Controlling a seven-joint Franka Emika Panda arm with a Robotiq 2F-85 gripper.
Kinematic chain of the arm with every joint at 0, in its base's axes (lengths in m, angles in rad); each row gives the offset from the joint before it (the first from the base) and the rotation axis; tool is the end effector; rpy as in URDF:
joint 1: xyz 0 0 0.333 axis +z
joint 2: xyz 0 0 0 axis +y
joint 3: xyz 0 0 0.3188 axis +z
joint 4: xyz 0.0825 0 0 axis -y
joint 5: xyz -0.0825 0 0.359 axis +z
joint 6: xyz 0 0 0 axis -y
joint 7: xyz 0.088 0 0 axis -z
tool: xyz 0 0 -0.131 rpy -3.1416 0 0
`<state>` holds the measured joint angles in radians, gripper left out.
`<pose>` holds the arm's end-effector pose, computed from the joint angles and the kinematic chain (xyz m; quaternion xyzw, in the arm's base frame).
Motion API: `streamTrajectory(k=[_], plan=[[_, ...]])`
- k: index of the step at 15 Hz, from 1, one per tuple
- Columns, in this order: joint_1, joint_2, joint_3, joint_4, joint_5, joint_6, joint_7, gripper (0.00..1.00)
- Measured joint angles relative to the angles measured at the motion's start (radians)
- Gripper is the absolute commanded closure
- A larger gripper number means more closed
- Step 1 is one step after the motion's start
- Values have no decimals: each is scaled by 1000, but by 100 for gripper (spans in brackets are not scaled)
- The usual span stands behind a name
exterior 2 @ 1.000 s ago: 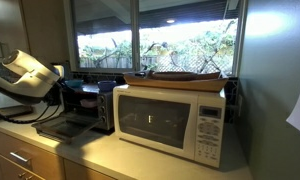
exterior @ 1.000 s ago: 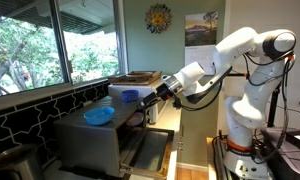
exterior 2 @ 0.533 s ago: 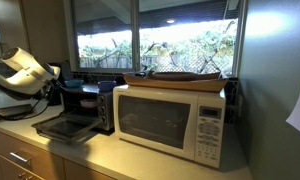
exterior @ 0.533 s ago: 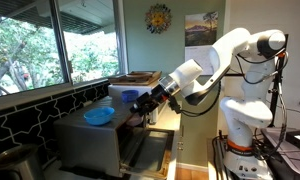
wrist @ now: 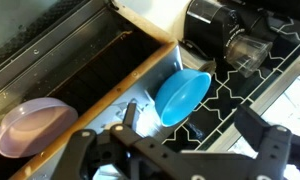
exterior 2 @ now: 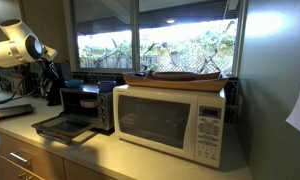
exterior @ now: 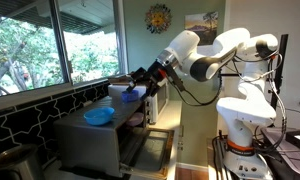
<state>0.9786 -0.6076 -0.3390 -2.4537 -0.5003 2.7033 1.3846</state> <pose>0.3436 0.2386 0.5879 -0.8897 0.1861 -0.2917 0.2978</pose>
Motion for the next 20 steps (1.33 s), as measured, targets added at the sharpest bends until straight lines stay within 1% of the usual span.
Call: streamTrajectory(k=[1, 2, 3, 4, 7, 8, 11, 15, 17, 20], plan=[[-39, -5, 39, 14, 76, -8, -56, 0], [-89, -2, 83, 12, 128, -2, -96, 0], [-123, 6, 112, 7, 150, 5, -110, 0], [-141, 17, 129, 3, 159, 12, -112, 0], [-151, 36, 134, 2, 163, 23, -112, 0], [-174, 39, 157, 2, 206, 23, -137, 0], [-286, 56, 269, 20, 388, 23, -281, 0], [-419, 131, 396, 104, 535, 17, -406, 0], [-486, 180, 456, 156, 570, -12, -439, 0], [-595, 252, 546, 228, 570, -62, -443, 0]])
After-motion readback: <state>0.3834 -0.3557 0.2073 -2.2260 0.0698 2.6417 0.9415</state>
